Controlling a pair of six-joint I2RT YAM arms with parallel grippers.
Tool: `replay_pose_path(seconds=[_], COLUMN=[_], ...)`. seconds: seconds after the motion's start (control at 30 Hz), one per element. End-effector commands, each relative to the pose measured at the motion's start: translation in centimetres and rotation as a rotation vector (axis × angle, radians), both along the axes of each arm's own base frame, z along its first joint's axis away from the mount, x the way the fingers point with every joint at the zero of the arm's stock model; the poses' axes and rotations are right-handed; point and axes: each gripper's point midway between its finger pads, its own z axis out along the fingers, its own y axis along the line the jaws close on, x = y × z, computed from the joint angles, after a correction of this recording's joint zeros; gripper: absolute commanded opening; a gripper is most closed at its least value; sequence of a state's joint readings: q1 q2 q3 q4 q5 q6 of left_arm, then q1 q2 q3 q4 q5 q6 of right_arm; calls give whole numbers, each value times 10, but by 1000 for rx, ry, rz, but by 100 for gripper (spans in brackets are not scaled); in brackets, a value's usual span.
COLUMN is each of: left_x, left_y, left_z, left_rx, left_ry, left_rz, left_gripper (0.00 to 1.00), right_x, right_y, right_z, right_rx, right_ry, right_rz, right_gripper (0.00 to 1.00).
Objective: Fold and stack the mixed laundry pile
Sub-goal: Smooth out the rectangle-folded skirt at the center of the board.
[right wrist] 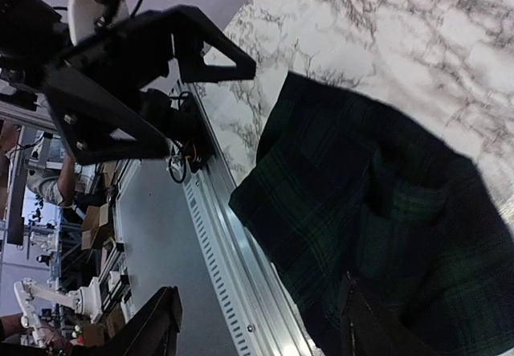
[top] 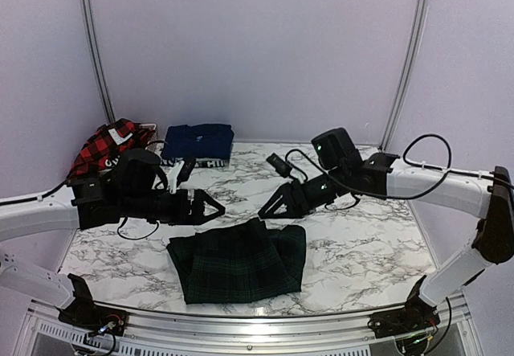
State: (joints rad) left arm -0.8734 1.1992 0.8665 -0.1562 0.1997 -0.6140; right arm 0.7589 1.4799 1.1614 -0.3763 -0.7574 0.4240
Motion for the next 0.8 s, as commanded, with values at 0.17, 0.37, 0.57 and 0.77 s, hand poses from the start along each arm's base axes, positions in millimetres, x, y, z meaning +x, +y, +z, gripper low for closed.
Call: replay_pose_path(seconds=[0.17, 0.37, 0.57, 0.77], left_x=[-15, 6, 24, 59], left_y=[-18, -20, -5, 14], left_z=[-11, -68, -152, -197], left_rx=[-277, -150, 20, 129], left_ry=[211, 278, 384, 416], left_rz=[45, 130, 249, 305], left_gripper=[99, 97, 80, 66], right_x=[-18, 7, 32, 49], right_y=[50, 51, 7, 12], right_z=[-49, -113, -187, -217], right_rx=[37, -115, -285, -289], right_ry=[151, 230, 277, 290], right_rz=[-4, -73, -194, -182], right_gripper=[60, 57, 52, 49])
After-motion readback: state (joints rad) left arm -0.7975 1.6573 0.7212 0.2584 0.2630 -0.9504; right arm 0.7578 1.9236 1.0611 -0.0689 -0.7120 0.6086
